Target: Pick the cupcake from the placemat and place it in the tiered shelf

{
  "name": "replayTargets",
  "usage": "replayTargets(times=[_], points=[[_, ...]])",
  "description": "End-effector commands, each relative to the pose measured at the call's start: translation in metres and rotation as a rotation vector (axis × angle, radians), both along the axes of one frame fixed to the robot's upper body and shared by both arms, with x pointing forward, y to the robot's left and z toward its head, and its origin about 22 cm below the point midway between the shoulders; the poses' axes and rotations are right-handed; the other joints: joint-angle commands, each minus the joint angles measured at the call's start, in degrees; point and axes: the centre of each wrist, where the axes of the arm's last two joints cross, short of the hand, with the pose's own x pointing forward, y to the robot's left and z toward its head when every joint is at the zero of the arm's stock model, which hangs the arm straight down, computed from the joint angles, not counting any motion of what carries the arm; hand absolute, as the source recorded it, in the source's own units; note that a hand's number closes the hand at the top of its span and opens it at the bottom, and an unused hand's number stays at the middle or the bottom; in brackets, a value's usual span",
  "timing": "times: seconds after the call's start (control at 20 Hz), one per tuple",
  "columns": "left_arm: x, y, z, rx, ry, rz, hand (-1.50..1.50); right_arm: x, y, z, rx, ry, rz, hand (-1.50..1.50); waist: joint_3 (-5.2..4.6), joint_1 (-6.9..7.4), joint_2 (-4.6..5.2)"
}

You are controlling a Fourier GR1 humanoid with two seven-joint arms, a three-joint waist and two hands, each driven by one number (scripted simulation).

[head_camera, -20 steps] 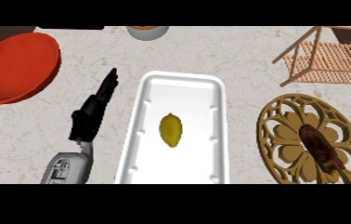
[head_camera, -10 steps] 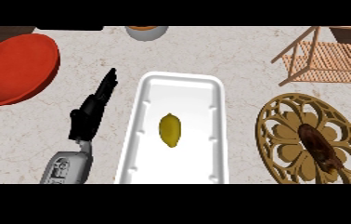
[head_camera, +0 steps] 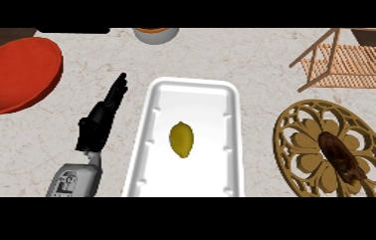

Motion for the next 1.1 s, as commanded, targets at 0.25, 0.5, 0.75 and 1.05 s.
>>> replayTargets(times=[0.25,0.5,0.75,1.05], points=[[0.006,0.003,0.002,-0.004,0.001,0.002,0.0,-0.05,-0.04,0.055,0.243,-0.251,-0.094,-1.5,0.04,-0.22,0.2],[0.004,0.013,0.002,-0.004,0.006,0.007,0.0,-0.112,-0.082,0.054,0.336,-0.171,-0.186,-1.5,0.11,-0.95,0.11],[-0.002,0.012,-0.001,-0.014,-0.002,0.03,0.0,-0.163,-0.109,0.038,0.357,0.027,-0.166,-1.5,0.25,-1.6,0.13],[-0.009,0.009,-0.003,-0.007,0.018,0.026,0.0,-0.209,-0.127,0.008,0.292,0.103,-0.177,-1.5,0.37,-1.91,0.05]])
